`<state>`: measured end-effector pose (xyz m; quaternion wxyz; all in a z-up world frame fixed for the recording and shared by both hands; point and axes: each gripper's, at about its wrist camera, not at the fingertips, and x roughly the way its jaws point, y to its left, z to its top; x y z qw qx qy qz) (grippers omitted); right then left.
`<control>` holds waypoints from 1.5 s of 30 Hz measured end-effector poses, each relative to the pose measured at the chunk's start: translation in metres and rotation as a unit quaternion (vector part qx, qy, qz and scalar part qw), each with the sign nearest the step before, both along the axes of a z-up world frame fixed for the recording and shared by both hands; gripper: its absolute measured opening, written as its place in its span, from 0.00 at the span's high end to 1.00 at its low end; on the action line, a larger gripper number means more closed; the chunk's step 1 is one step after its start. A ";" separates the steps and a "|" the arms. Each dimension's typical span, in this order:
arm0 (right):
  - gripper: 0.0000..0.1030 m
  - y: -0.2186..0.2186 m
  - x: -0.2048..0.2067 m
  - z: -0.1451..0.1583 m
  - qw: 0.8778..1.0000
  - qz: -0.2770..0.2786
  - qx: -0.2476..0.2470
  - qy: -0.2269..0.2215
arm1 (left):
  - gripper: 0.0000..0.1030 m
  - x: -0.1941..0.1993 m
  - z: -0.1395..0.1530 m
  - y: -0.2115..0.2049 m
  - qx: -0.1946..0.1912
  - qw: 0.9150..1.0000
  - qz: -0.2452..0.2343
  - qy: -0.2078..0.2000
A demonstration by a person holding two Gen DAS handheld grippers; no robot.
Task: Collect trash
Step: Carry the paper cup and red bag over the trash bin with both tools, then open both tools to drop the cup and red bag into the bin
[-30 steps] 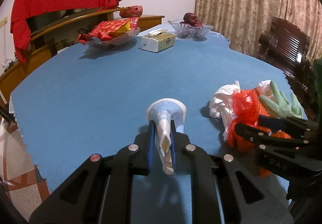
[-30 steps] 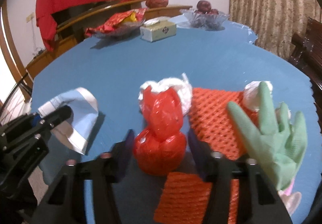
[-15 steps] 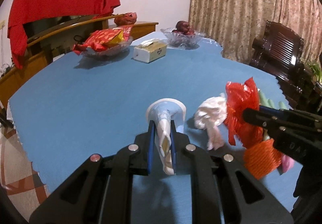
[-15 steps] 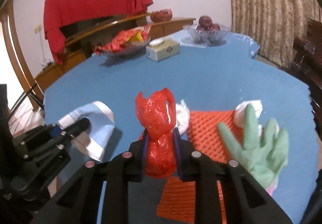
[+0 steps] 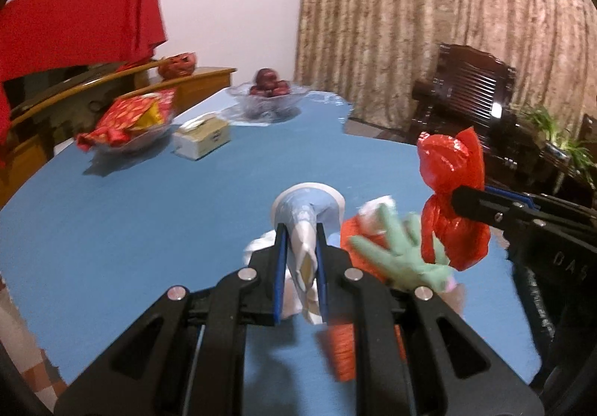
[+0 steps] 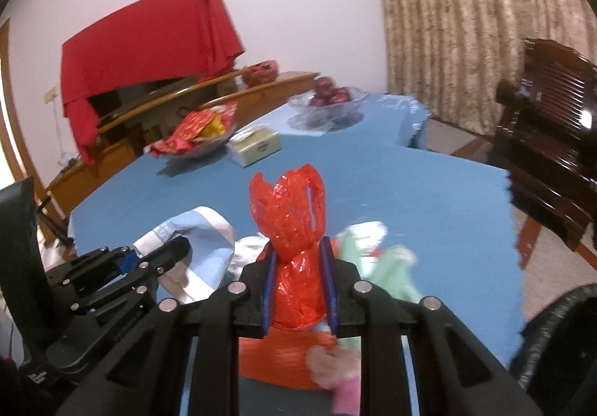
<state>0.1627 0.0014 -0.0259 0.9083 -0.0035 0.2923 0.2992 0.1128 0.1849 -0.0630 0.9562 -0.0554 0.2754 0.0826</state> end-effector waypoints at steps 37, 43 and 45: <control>0.79 -0.322 -0.056 -0.041 0.936 -0.343 -0.071 0.043 | 0.87 0.047 -0.028 -0.311 -0.030 0.949 -0.314 0.011; 0.77 -0.343 -0.064 -0.057 0.924 -0.369 -0.081 0.059 | 0.75 0.053 -0.043 -0.336 -0.037 0.940 -0.339 0.031; 0.73 -0.347 -0.065 -0.060 0.921 -0.375 -0.079 0.063 | 0.72 0.053 -0.045 -0.338 -0.038 0.939 -0.341 0.034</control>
